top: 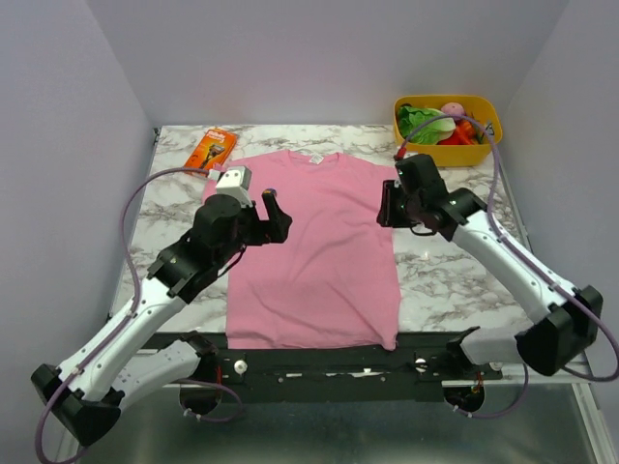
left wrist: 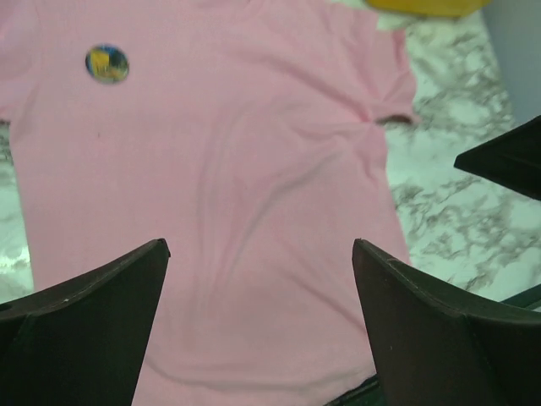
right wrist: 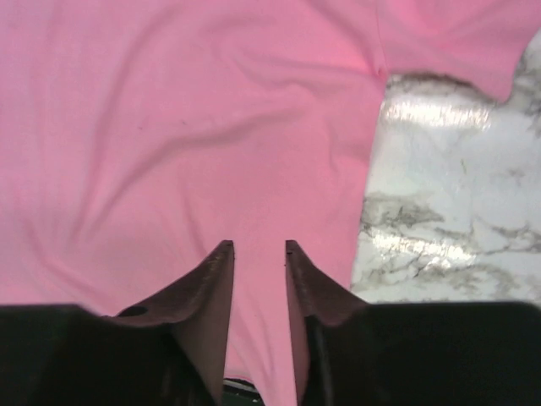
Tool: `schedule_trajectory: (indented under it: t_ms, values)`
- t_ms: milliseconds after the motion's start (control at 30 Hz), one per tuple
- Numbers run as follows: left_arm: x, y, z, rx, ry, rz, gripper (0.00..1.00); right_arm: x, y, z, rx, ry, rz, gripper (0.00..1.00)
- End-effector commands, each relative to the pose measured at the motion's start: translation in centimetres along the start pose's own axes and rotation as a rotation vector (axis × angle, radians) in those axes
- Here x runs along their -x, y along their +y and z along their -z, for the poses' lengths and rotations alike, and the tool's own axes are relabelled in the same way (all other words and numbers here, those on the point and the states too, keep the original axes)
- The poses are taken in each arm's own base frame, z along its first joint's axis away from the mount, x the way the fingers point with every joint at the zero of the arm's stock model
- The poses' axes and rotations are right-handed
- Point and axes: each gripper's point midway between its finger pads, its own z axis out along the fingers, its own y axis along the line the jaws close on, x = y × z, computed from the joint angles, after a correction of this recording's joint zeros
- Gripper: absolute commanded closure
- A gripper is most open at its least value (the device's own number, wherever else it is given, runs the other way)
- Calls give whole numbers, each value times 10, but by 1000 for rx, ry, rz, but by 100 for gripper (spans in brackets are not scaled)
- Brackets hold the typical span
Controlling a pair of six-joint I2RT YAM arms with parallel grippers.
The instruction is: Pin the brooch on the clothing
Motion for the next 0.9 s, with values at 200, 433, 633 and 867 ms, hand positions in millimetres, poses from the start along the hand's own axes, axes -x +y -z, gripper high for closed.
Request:
schedule_trajectory:
  t_ms: [200,433,633,867]
  values:
    - [86,3,66,-52,-467,107,1,64,29,111,276,-471,6,23]
    - [95,20,96,-24,-573,139,1,74,28,175,409,-770,-4,1]
    - [95,19,95,-22,-568,128,1,75,26,188,417,-820,5,0]
    - [92,17,86,-19,-540,110,1,75,27,184,420,-809,7,0]
